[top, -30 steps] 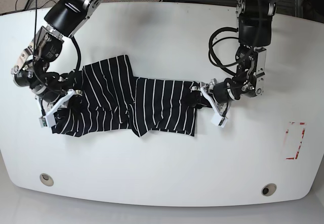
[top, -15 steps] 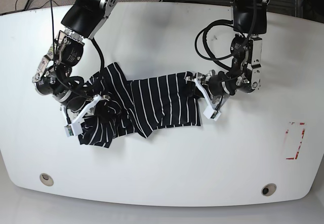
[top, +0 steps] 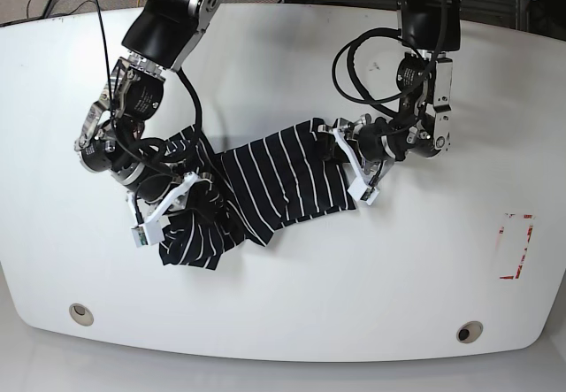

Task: Layout the t-shirt on the table in an organized manner, then fold the t-shirt properly
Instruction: 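Fold the right gripper's end over toward the left gripper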

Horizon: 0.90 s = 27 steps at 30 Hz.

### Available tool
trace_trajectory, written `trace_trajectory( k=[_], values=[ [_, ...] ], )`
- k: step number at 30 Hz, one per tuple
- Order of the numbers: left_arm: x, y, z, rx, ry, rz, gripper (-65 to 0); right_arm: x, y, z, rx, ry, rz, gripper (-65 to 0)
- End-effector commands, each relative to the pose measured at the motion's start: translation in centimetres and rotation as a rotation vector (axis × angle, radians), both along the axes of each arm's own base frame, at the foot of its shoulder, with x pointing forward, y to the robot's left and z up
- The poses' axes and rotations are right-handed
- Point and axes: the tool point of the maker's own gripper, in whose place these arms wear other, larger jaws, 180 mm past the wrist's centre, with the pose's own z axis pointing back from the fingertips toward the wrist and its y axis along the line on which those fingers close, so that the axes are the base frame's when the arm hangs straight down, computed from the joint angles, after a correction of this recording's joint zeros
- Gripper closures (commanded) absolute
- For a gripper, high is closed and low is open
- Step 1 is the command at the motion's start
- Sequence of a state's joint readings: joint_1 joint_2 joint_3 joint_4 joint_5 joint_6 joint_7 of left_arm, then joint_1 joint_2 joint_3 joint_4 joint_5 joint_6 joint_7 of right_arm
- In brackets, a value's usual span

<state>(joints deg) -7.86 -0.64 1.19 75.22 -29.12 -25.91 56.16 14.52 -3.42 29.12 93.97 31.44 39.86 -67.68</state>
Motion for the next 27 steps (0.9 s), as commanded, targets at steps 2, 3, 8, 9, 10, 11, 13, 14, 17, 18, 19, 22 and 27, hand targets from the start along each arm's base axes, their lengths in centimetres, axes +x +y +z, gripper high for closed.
trace_trajectory(
  k=[2, 3, 8, 9, 10, 11, 13, 14, 17, 18, 19, 22, 27],
  values=[
    [0.2, -0.1, 0.3, 0.018, -0.003, -0.016, -17.6, 1.4, 1.3, 3.0, 0.059, -0.101, 0.005, -5.5],
    [0.2, 0.0, 0.2, 0.020, -0.003, -0.016, -17.6, 1.5, 1.6, 3.1, 0.066, -0.102, 0.009, -5.5],
    [0.2, 0.0, 0.2, 0.021, -0.003, -0.016, -17.6, 1.8, 3.9, 3.9, 0.080, -0.137, 0.058, -5.5],
    [0.2, 0.0, 0.3, 0.021, -0.004, -0.016, -17.6, 1.8, 4.2, 4.1, 0.081, -0.144, 0.067, -5.5],
    [0.3, 0.0, 0.3, 0.023, -0.006, -0.016, -17.6, 1.9, 4.7, 4.3, 0.083, -0.153, 0.078, -5.5],
    [0.3, 0.0, 0.3, 0.023, -0.006, -0.016, -17.6, 1.9, 5.0, 4.3, 0.085, -0.158, 0.084, -5.5],
    [0.4, 0.1, 0.3, 0.024, -0.007, -0.016, -17.6, 1.9, 5.8, 4.6, 0.091, -0.175, 0.102, -5.5],
    [0.4, 0.1, 0.3, 0.024, -0.007, -0.016, -17.6, 1.9, 6.0, 4.7, 0.092, -0.178, 0.108, -5.5],
    [0.4, 0.2, 0.3, 0.026, -0.007, -0.017, -17.6, 1.9, 6.9, 5.0, 0.094, -0.192, 0.130, -5.5],
    [0.4, 0.2, 0.3, 0.028, -0.007, -0.017, -17.6, 1.9, 7.3, 5.0, 0.094, -0.193, 0.142, -5.5],
    [0.4, 0.2, 0.3, 0.028, -0.007, -0.017, -17.6, 1.8, 7.5, 5.0, 0.093, -0.195, 0.148, -5.5],
    [0.4, 0.2, 0.3, 0.028, -0.007, -0.017, -17.6, 1.7, 8.4, 5.1, 0.088, -0.196, 0.176, -5.5],
    [0.4, 0.2, 0.4, 0.028, -0.009, -0.017, -17.6, 1.4, 9.9, 5.3, 0.086, -0.205, 0.219, -5.5]
  ],
)
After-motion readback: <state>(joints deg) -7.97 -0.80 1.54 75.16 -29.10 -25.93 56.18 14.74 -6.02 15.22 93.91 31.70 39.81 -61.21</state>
